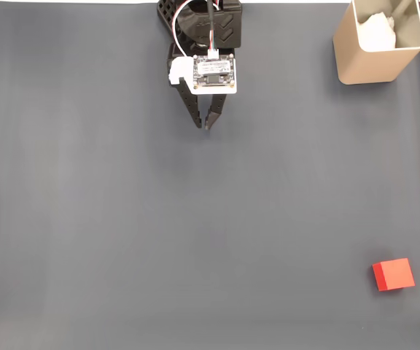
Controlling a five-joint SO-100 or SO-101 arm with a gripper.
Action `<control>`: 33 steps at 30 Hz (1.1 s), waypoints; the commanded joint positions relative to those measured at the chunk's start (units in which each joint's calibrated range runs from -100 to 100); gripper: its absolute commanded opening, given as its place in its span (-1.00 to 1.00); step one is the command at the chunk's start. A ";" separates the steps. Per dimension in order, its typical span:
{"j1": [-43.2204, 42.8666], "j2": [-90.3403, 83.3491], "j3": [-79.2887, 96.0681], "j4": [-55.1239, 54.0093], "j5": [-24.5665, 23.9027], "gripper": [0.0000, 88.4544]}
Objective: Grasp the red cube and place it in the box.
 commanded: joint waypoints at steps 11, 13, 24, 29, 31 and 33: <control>-1.58 16.63 -19.46 -7.05 -0.10 -1.00; -1.86 20.01 -23.57 -7.05 -0.15 -1.00; -4.28 36.91 -43.37 -6.72 -0.20 -1.00; -6.48 41.94 -50.03 -3.94 0.98 -0.98; -7.62 43.76 -52.49 -2.95 1.17 -0.98; -8.90 45.84 -55.32 -1.64 1.27 -0.98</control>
